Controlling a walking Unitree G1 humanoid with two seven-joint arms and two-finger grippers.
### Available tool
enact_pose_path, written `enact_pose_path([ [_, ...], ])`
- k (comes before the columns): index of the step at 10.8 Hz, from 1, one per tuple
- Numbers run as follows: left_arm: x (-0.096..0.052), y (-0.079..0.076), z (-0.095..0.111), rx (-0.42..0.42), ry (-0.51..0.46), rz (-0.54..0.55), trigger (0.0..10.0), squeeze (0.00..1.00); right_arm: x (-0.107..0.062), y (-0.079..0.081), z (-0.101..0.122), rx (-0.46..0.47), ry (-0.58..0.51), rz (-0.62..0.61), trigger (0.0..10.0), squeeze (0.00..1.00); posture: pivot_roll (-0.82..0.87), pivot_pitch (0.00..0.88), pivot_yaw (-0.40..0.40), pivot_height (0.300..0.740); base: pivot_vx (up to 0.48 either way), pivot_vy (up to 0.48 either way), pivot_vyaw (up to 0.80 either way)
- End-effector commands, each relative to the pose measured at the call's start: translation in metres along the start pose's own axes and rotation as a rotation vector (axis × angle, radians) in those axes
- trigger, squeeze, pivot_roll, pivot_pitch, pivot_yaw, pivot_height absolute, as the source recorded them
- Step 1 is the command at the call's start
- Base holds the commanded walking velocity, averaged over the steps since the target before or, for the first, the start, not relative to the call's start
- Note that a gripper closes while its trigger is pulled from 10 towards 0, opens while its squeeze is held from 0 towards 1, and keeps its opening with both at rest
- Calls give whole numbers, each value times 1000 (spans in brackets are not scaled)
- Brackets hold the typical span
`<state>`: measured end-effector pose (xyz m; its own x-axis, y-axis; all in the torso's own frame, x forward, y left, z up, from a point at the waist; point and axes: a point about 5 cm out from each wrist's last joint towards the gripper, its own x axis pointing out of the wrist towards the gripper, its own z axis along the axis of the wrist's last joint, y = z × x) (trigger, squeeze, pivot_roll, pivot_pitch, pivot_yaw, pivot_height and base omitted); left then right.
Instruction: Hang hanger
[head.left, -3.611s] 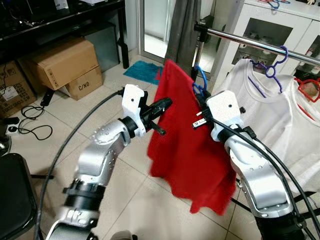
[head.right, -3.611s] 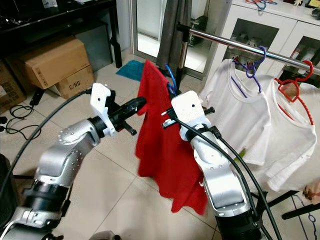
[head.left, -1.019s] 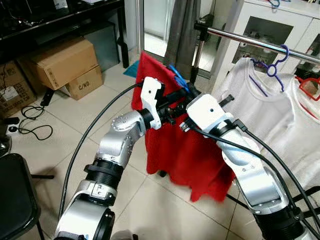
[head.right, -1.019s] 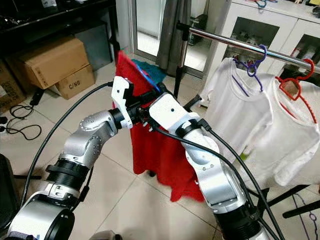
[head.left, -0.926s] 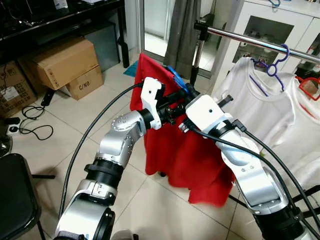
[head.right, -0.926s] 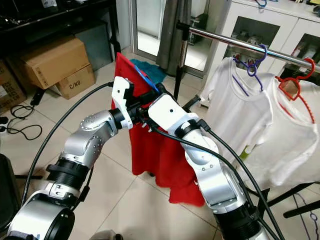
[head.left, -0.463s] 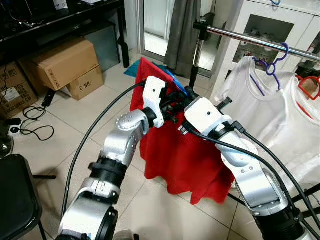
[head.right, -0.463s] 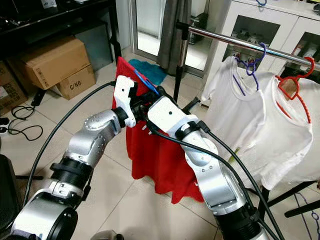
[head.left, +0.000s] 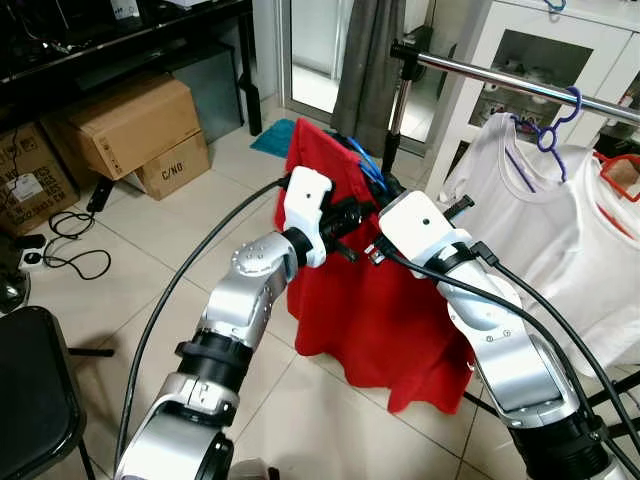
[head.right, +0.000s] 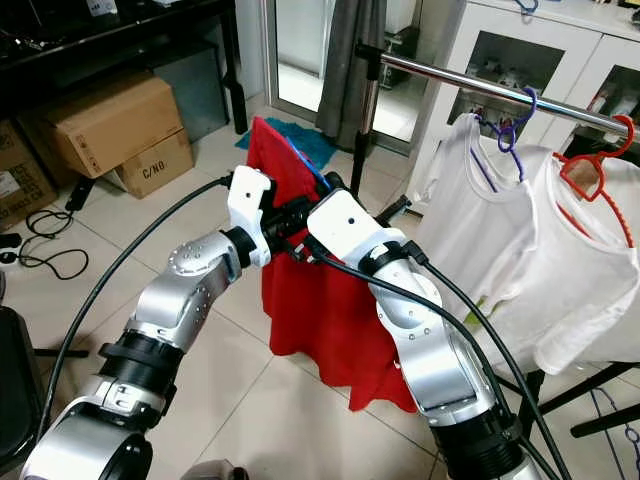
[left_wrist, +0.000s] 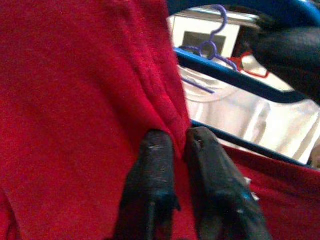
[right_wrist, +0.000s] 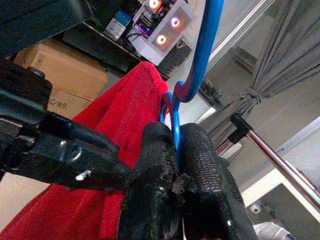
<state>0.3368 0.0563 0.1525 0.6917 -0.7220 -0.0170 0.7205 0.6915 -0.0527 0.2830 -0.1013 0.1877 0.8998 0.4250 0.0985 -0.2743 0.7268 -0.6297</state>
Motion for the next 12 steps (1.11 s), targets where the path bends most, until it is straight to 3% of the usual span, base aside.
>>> enact_pose_path([
  [1,-2,-3,-1,54,12,-12,0,0,1,-11,0,-1,3,-46,0,0,9,0,12,740,0,0,0],
  [3,-8,3,-1,90,12,17,0,0,1,-14,-2,2,12,-50,0,0,9,0,11,740,0,0,0],
  [6,-20,25,9,97,-24,108,0,0,0,-17,-6,-4,27,-41,0,0,9,0,9,740,0,0,0],
  [8,-28,30,31,69,-137,98,0,0,-3,-11,-14,-24,63,44,0,0,7,0,11,740,0,0,0],
  [10,-37,43,51,121,-199,154,0,0,-8,-6,-23,-21,108,119,0,0,10,0,6,740,0,0,0],
  [12,-39,57,56,220,-152,222,0,0,-13,3,-25,14,124,242,0,0,8,0,7,740,0,0,0],
])
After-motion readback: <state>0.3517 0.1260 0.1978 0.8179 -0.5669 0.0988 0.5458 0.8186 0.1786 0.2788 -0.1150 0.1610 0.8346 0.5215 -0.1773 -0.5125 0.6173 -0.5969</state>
